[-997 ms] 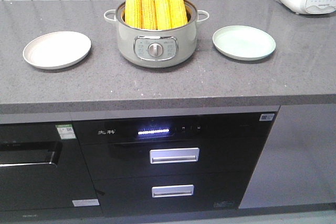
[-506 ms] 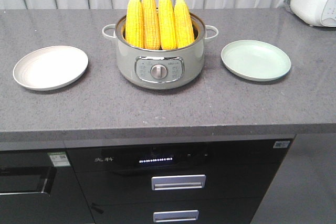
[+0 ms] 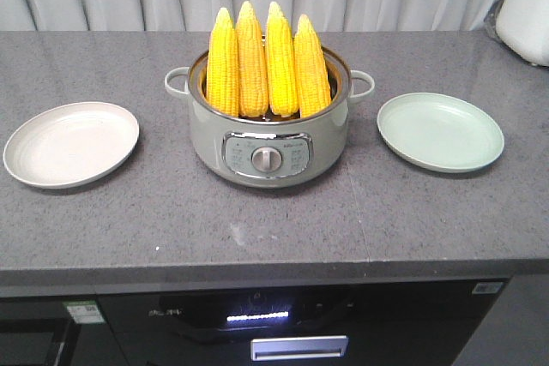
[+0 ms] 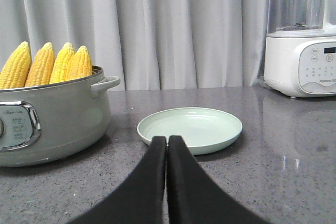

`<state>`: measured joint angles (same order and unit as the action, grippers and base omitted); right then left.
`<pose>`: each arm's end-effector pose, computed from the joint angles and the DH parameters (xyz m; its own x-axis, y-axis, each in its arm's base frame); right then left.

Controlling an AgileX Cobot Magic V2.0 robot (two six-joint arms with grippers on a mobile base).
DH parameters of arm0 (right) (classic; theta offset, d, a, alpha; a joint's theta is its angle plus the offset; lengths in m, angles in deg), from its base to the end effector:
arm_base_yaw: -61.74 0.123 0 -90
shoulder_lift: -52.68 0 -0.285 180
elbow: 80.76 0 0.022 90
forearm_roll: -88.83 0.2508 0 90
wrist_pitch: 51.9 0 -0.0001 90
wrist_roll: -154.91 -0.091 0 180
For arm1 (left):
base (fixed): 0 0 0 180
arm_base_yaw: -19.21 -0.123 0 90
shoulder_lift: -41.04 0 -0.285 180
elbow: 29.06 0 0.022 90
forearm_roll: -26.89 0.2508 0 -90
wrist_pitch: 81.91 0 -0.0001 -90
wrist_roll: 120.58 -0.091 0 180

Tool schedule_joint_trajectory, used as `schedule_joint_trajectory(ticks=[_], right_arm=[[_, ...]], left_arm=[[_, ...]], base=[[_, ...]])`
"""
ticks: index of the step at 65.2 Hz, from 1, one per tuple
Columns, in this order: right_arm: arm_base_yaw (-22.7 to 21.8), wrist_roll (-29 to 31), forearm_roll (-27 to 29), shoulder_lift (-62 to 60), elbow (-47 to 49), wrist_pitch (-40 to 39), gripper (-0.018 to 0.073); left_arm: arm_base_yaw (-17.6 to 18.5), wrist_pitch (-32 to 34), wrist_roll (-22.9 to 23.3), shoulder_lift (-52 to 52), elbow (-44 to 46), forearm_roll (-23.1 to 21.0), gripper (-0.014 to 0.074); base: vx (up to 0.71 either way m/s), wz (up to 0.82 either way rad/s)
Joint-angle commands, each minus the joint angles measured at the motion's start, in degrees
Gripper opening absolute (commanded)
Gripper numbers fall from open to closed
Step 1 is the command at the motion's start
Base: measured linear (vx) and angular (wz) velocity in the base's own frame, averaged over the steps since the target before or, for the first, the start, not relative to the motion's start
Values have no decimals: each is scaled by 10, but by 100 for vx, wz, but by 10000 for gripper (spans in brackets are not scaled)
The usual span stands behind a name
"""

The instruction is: Distribute corn equally

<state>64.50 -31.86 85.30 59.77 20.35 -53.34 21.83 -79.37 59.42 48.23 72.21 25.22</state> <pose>0.0563 0.0029 0.2063 0.0920 0.0610 -0.9939 -0.0550 0.9969 0.0561 0.0562 -0.0025 0.2088 0.1138 -0.0344 -0.9929 0.0478 0.9984 -0.0291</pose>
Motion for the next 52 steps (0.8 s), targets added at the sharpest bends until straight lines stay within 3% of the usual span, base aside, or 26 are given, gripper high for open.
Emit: schedule_joint_trajectory(ticks=[1,52], right_arm=[[-4,2,-6,-1,-4,-47,-11],[-4,2,-6,-1,-4,-47,-11]], left_arm=[[-2,40,0,-10,-7,-6,-6],[-2,40,0,-10,-7,-6,-6]], base=[[16,1],[11,0]])
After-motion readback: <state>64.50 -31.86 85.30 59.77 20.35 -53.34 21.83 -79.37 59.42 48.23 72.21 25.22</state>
